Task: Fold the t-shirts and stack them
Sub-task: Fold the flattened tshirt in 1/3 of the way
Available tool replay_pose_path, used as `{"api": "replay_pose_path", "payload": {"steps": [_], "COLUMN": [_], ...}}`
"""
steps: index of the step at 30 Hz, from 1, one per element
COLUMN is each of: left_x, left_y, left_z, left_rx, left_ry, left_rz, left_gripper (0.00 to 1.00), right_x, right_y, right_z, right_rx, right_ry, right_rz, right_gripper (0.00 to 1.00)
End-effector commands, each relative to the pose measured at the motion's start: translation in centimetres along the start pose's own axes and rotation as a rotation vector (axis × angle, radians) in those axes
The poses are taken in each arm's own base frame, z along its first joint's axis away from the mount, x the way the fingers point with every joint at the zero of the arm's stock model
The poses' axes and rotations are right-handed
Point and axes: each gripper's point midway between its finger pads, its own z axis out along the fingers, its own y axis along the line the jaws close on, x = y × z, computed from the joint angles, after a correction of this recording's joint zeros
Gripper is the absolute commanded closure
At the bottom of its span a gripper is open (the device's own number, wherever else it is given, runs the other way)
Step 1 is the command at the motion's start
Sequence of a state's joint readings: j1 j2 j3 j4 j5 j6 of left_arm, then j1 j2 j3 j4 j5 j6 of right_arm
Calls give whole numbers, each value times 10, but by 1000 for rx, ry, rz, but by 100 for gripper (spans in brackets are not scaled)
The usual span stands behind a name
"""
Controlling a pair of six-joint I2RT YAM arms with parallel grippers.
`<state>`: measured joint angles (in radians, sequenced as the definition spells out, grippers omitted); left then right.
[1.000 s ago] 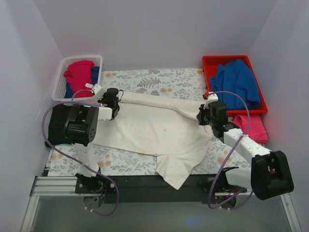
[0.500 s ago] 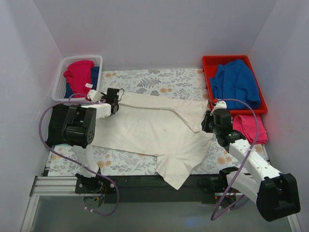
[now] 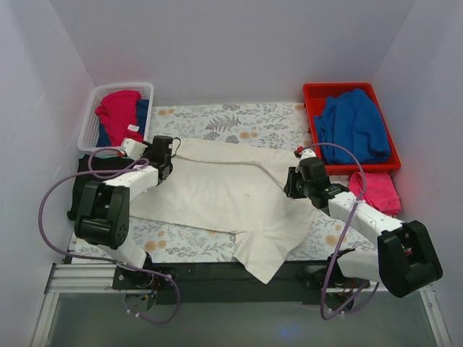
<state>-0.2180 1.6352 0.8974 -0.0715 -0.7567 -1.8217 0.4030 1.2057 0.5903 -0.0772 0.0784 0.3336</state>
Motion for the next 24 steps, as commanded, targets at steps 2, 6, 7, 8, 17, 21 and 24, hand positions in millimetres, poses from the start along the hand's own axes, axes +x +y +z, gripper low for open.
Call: {"api": "replay_pose_path", "payload": {"steps": [2, 6, 7, 8, 17, 21, 24], "left_x": [-17, 0, 5, 5, 11, 12, 12], "left_y": [2, 18, 29, 34, 52, 55, 62], "left_z": [-16, -23, -24, -26, -34, -38, -40], "left_rx": [31, 41, 27, 24, 29, 36, 32], "left_ry": [-31, 46, 57, 58, 88, 100, 100], "left_rz": [-17, -6, 10, 3, 29, 40, 46], "left_gripper": [56, 56, 56, 56, 56, 56, 56], "right_x": [-15, 6, 15, 26, 96, 120, 132], "right_y": [43, 59, 58, 67, 44, 23, -1], "right_z": [3, 7, 8, 6, -2, -11, -18], "right_rx": [-122, -167, -167, -210, -149, -40, 96], "right_ry": [-29, 34, 56, 90, 284, 366, 406], "right_rz": [-35, -62, -63, -59, 8, 48, 55], "right_gripper": [67, 67, 66, 66, 67, 68, 69]}}
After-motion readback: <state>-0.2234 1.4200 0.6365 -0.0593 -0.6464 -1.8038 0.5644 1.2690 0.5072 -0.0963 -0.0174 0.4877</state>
